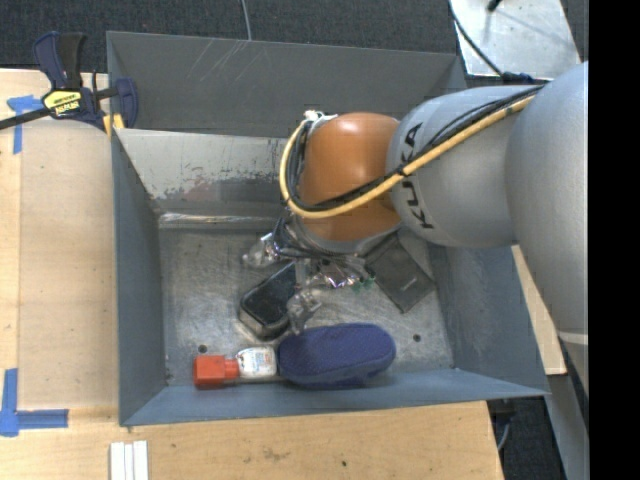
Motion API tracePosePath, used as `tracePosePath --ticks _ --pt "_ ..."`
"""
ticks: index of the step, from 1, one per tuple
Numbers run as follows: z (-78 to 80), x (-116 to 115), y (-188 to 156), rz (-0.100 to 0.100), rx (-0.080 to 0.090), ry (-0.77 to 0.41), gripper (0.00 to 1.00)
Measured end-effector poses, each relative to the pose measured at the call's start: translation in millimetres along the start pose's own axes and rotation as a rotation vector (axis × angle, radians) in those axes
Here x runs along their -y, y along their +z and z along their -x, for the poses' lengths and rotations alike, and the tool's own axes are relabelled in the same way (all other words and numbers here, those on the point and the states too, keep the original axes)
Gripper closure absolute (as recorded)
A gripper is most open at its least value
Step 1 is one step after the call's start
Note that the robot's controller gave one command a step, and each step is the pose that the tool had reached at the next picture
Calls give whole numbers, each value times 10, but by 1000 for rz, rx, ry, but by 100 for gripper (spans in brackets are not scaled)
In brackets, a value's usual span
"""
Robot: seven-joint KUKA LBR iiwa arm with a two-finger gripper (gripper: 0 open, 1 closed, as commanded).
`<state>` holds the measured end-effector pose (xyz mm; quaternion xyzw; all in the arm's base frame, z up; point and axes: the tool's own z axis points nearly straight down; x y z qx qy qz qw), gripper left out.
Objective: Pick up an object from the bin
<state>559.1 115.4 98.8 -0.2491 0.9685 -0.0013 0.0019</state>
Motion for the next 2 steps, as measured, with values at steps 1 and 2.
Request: tracePosePath --ticks 1,2 --pt "-21 -14 12 4 -14 -2 100" --pt "-180 103 -1187 2 0 7 100"
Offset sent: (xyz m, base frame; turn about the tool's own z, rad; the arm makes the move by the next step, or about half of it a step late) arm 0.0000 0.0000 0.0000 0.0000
